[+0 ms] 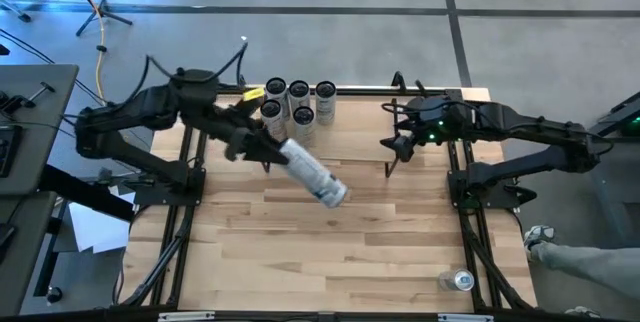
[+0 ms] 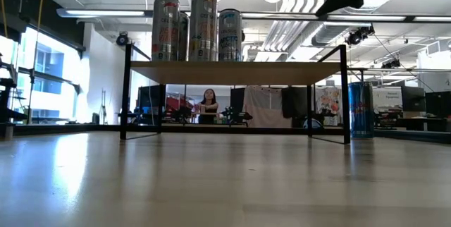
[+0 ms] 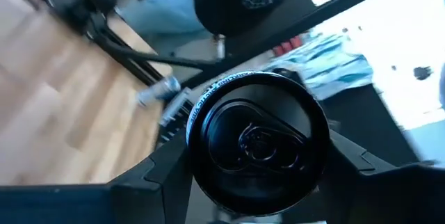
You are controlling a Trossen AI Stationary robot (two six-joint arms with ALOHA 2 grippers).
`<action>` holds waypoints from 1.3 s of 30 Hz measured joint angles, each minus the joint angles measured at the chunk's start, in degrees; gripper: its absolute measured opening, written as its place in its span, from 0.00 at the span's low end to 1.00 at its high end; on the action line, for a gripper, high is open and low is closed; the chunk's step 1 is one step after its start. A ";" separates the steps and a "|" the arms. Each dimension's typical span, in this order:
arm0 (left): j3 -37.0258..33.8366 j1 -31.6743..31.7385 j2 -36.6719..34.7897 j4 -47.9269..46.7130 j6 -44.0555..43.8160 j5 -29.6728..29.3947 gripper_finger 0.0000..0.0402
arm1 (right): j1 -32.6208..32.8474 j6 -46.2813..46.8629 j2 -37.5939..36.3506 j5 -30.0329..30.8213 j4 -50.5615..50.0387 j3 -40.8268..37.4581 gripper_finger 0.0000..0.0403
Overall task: Place canned beverage on shelf
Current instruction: Put the white blue soda can on the shelf aligned with the other white blue soda can
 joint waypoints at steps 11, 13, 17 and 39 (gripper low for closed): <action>23.65 1.41 18.56 -19.06 18.79 -20.47 0.48 | -0.01 1.51 -1.90 2.11 -2.95 0.00 0.86; 26.02 2.06 21.15 -22.28 20.54 -23.20 0.48 | -0.01 1.51 -1.90 2.38 -2.97 0.00 0.86; 29.50 3.85 25.66 -26.88 21.39 -29.38 0.48 | -0.01 1.51 -1.88 3.16 -2.97 0.00 0.86; 30.62 8.55 33.50 -37.40 23.47 -29.43 0.48 | -0.01 3.23 -1.81 3.97 -2.71 0.00 0.86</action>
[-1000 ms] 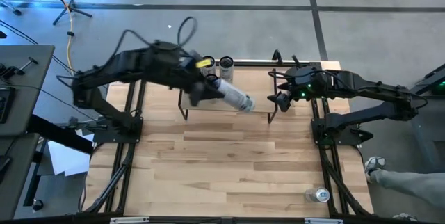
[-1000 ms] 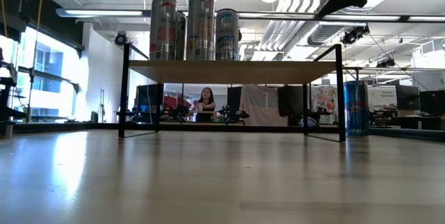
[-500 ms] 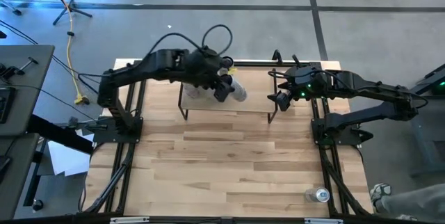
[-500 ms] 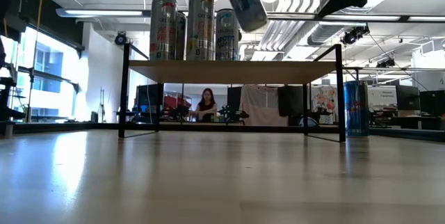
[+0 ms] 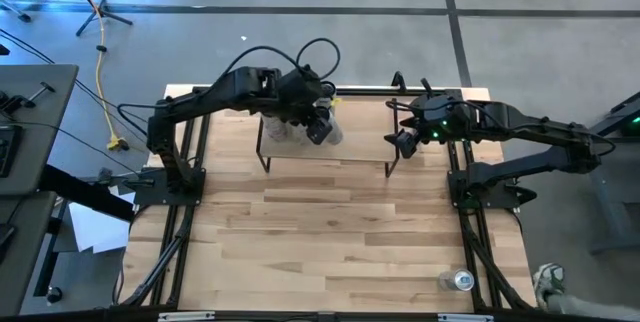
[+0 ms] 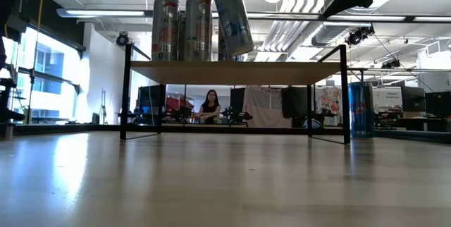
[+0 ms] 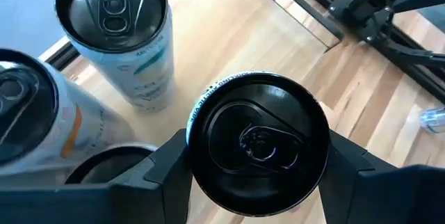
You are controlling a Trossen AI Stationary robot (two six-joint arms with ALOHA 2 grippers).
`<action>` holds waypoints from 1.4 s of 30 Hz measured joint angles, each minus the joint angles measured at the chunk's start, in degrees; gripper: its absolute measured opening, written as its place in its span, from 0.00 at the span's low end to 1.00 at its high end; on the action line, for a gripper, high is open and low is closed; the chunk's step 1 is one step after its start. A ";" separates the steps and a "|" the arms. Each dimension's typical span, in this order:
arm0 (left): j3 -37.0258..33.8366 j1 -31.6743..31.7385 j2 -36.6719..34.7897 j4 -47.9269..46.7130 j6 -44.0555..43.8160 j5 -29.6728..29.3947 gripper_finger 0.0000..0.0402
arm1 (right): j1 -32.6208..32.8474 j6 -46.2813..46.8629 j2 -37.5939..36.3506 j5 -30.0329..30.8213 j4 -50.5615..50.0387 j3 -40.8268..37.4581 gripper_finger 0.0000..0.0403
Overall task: Place canned beverage on shelf
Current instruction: Put the white blue soda can on the shelf aligned with the other white blue soda can
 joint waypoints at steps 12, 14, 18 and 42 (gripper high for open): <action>-0.01 0.03 1.12 0.16 5.93 1.01 0.48 | 0.11 -0.94 5.36 -0.89 8.56 0.00 0.86; -0.01 0.07 1.76 0.47 6.09 1.07 0.48 | 0.60 -2.61 7.08 -1.18 12.44 0.00 0.86; 0.21 0.07 2.93 0.57 8.22 1.78 0.48 | 1.37 -6.23 9.96 -2.55 15.01 0.02 0.86; -0.03 1.08 2.83 1.33 11.91 3.07 0.58 | 1.36 -6.70 10.93 -2.29 15.01 0.02 0.86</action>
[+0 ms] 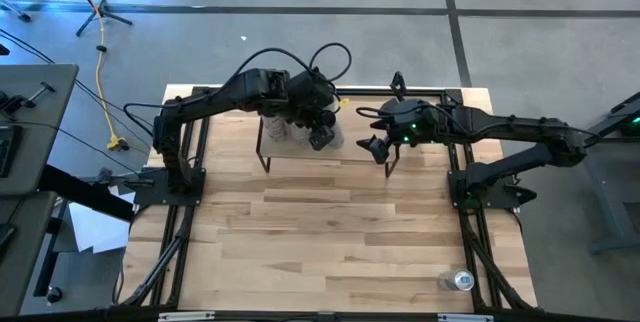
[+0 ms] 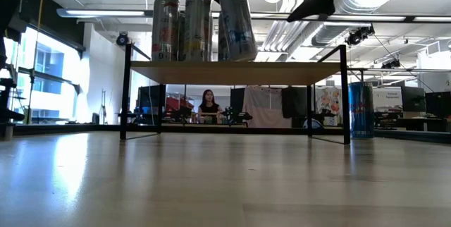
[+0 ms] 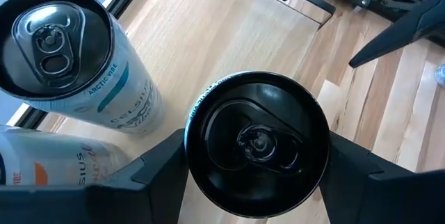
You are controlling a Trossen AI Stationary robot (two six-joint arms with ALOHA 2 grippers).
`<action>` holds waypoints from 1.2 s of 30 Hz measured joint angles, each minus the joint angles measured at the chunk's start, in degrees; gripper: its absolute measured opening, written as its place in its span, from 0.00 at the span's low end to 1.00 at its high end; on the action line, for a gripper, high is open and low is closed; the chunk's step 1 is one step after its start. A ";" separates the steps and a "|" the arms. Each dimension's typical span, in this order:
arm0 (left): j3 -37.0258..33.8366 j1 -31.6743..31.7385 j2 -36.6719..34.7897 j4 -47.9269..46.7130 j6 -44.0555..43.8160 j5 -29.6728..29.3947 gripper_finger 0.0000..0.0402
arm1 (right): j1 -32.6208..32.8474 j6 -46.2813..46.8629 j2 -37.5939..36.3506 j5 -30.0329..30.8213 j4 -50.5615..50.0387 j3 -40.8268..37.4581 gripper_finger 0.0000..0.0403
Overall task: Place canned beverage on shelf
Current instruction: Put the white blue soda can on the shelf aligned with the other white blue soda can
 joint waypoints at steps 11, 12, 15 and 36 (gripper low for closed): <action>4.45 1.00 -0.29 -0.66 4.49 2.34 0.56 | 0.00 -1.31 -0.26 0.04 0.69 0.00 0.86; 5.19 1.21 -0.29 -0.88 4.51 2.44 0.56 | 0.00 -1.31 -0.24 0.04 0.67 -0.02 0.86; 6.47 1.25 -0.45 0.05 5.80 2.76 0.56 | 0.00 -1.51 -0.24 0.04 0.67 0.00 0.86; 6.51 1.99 2.87 -8.44 10.67 3.64 0.56 | 0.00 -1.05 -0.57 0.04 0.96 -0.02 0.86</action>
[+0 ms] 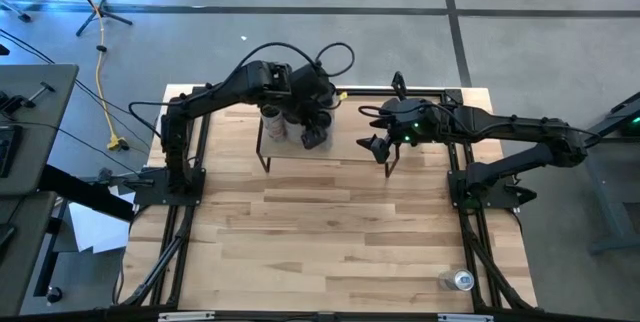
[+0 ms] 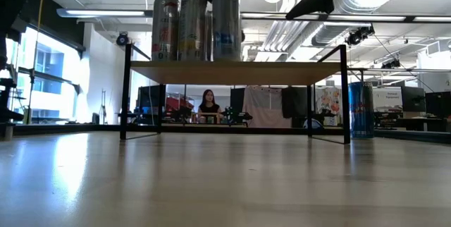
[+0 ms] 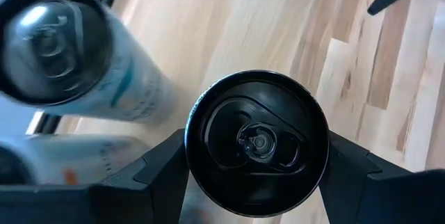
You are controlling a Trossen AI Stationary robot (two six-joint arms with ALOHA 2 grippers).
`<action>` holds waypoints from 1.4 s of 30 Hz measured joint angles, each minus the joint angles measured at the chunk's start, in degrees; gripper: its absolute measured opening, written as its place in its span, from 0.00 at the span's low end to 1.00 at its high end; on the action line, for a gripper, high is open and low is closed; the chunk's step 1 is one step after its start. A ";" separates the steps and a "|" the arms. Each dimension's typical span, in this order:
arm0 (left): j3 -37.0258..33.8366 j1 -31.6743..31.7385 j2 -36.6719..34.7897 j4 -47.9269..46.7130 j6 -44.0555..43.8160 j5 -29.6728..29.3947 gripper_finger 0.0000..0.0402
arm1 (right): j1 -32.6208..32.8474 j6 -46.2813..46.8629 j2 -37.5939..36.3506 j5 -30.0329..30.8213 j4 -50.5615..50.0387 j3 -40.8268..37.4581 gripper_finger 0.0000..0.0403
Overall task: Place canned beverage on shelf
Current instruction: Put the white blue soda can on the shelf aligned with the other white blue soda can
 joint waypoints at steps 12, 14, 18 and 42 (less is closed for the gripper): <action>-0.02 0.26 0.07 2.26 3.19 0.01 0.58 | 0.00 0.01 0.00 0.00 0.80 0.02 0.86; -0.02 0.22 0.07 2.45 4.44 0.01 0.59 | 0.00 0.00 0.00 0.00 0.78 0.01 0.86; -0.02 0.22 0.07 2.45 4.50 0.02 0.60 | 0.00 0.02 0.00 0.00 0.79 0.02 0.86; -0.02 0.28 0.07 2.38 3.90 0.04 0.60 | 0.00 0.63 0.00 1.64 0.80 0.00 0.86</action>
